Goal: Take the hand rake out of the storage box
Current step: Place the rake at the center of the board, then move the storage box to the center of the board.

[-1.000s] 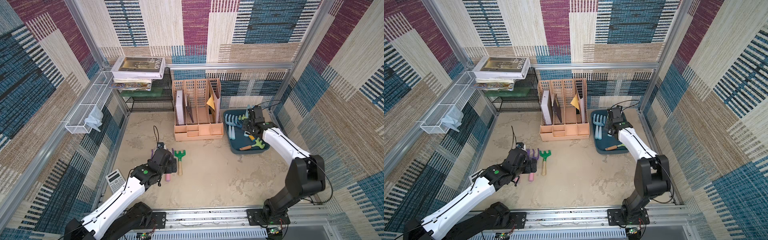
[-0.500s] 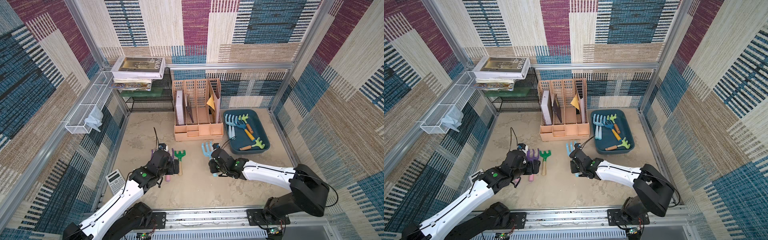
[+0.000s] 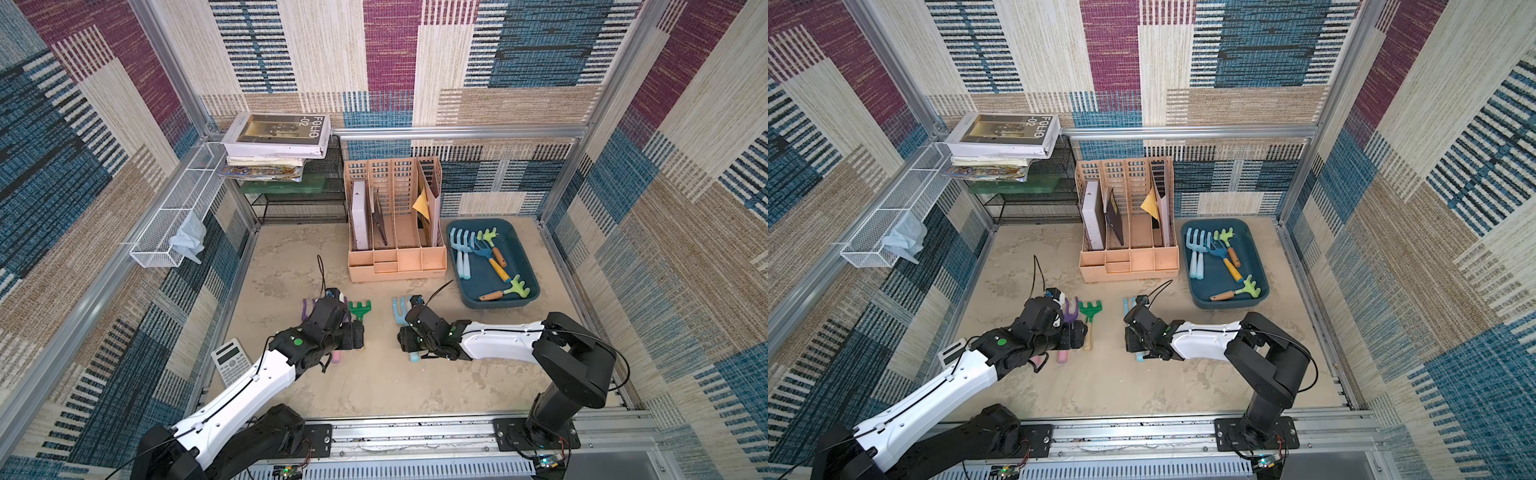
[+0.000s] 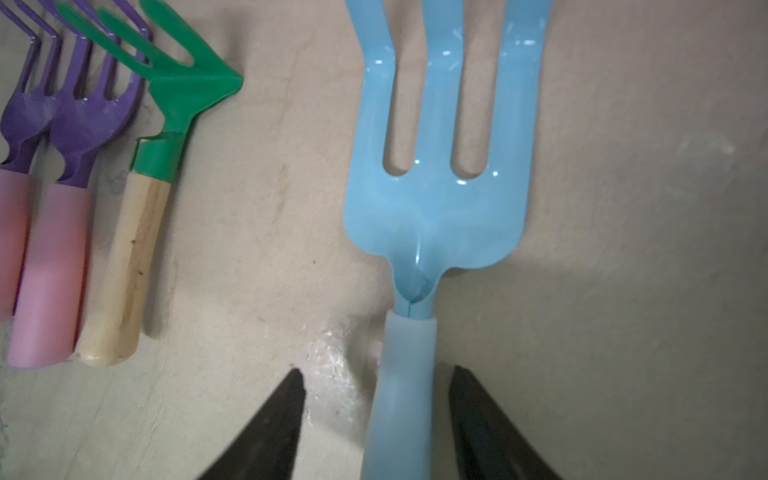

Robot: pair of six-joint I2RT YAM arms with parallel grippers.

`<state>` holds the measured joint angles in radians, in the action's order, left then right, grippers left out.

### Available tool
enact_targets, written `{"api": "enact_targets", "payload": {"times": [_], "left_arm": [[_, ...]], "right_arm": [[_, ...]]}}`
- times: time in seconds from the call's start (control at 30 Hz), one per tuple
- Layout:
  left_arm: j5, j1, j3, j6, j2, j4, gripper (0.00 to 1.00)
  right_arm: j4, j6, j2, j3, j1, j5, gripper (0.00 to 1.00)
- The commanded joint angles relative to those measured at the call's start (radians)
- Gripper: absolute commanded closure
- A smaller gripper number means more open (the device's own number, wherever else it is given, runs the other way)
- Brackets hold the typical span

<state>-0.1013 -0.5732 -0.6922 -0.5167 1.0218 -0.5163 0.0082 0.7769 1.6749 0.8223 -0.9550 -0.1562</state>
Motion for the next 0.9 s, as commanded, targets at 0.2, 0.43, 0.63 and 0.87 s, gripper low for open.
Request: {"api": "enact_targets", "payload": {"times": [0.2, 0.43, 0.63, 0.87], "left_arm": [[-0.079, -0.209, -0.147, -0.075, 0.225, 0.022, 0.09], [-0.088, -0.256, -0.199, -0.084, 0.313, 0.05, 0.09], [-0.1, -0.256, -0.2, -0.075, 0.315, 0.045, 0.08], [-0.163, -0.254, -0.158, -0.066, 0.26, 0.017, 0.06]], "right_arm": [[-0.264, -0.074, -0.323, -0.056, 0.163, -0.188, 0.2], [-0.161, -0.181, -0.668, -0.303, 0.538, 0.029, 0.15], [-0.022, -0.239, -0.582, -0.279, 0.762, 0.181, 0.17], [0.084, -0.225, -0.301, -0.151, 0.854, 0.284, 0.26]]}}
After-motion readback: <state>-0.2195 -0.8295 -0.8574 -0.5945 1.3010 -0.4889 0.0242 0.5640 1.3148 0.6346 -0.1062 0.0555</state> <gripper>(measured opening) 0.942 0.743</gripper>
